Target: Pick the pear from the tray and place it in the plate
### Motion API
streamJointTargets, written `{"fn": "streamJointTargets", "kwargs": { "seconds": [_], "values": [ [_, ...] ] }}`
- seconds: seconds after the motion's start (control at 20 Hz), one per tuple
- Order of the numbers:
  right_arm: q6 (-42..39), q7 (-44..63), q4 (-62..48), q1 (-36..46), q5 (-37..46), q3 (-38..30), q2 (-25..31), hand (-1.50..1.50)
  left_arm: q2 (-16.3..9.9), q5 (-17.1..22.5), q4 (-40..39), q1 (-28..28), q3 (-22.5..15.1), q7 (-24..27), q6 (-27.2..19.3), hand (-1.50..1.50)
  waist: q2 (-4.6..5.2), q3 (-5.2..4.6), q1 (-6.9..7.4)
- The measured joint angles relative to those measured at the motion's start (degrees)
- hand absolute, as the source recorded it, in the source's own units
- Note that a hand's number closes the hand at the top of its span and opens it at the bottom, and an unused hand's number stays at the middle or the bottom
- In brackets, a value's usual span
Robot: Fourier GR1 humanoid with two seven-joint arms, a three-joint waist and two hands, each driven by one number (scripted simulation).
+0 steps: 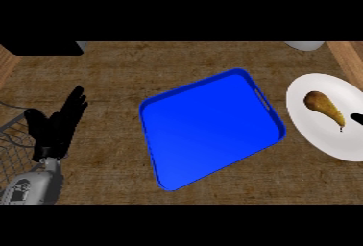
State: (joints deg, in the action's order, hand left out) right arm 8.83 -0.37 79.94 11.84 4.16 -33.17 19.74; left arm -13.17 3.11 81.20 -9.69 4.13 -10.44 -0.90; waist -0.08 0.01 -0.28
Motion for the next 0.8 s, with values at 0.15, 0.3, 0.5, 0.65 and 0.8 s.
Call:
{"fn": "streamJointTargets", "kwargs": {
  "seconds": [0.15, 0.3, 0.5, 0.65, 0.8],
  "values": [
    [-1.6, -3.0, -3.4, -0.5, -1.9, -1.6, 2.5, -1.50, 0.0, -0.3, -1.1, -0.8, 0.6, 0.5, 0.5, 0.00, 0.04, 0.00, 0.12],
    [-2.2, -4.3, -4.2, -2.1, -3.0, -2.2, 3.6, -1.50, 0.8, -1.1, -1.2, -0.8, 0.6, 0.6, 0.3, 0.00, 0.06, 0.00, 0.15],
    [-3.0, -6.8, -6.9, -3.6, -4.2, -3.4, 5.2, -1.50, 1.1, -1.4, -0.3, -0.2, 0.8, 0.5, 0.9, 0.00, 0.06, -0.01, 0.21],
    [-4.4, -6.4, -5.6, -6.5, -5.5, -4.5, 6.2, -1.50, 1.5, -1.5, -0.4, 0.1, 1.0, 0.7, 1.1, 0.00, 0.04, -0.01, 0.11],
    [-5.5, -7.2, -6.1, -8.7, -5.9, -5.4, 7.2, -1.50, 1.9, -2.2, -2.0, -0.3, 1.3, 1.9, 0.9, 0.00, 0.06, -0.01, 0.08]
  ]
}}
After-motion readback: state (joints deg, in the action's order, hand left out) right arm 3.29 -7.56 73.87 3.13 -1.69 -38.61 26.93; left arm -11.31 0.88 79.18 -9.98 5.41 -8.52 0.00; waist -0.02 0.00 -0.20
